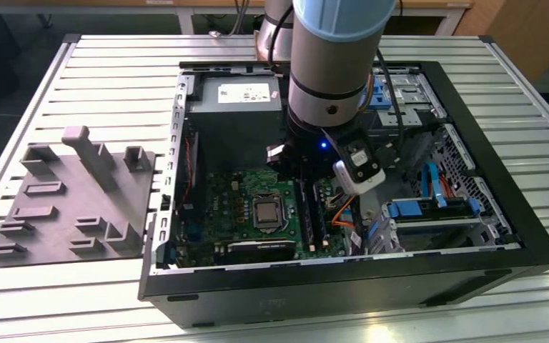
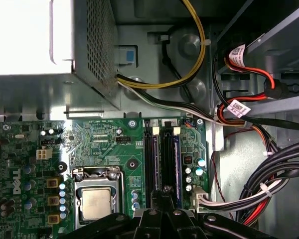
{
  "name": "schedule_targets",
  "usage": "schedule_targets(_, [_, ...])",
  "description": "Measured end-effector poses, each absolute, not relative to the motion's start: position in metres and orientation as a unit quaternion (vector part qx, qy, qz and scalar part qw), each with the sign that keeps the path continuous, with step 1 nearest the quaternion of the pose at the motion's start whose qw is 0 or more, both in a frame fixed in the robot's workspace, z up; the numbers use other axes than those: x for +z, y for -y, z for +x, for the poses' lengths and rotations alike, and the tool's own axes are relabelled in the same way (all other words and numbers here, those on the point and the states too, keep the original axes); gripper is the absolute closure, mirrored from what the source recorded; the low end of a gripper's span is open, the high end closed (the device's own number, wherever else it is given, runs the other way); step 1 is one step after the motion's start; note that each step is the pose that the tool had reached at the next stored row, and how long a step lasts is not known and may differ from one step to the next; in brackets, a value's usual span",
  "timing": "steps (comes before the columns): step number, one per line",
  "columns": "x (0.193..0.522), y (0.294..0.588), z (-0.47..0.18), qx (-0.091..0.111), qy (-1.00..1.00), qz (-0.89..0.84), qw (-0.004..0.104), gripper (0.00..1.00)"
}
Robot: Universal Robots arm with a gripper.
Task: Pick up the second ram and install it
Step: 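Press down the second ram until it locks into place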
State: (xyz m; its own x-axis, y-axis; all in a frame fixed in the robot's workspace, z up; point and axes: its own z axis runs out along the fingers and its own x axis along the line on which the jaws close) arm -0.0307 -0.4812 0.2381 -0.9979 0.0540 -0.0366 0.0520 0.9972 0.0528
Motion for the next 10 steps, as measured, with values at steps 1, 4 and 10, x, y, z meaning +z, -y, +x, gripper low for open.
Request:
schedule_targets(1, [0.2381, 0.4815, -0.0307, 0.026, -0.999, 0.027, 0.019, 0.89])
schedule_targets(4, [0.2381, 0.4824, -0.0307, 0.026, -0.999, 0.027, 0.019, 0.89])
schedule_targets(10, [0.2381, 0.4844, -0.0307, 0.026, -0.999, 0.027, 0.019, 0.89])
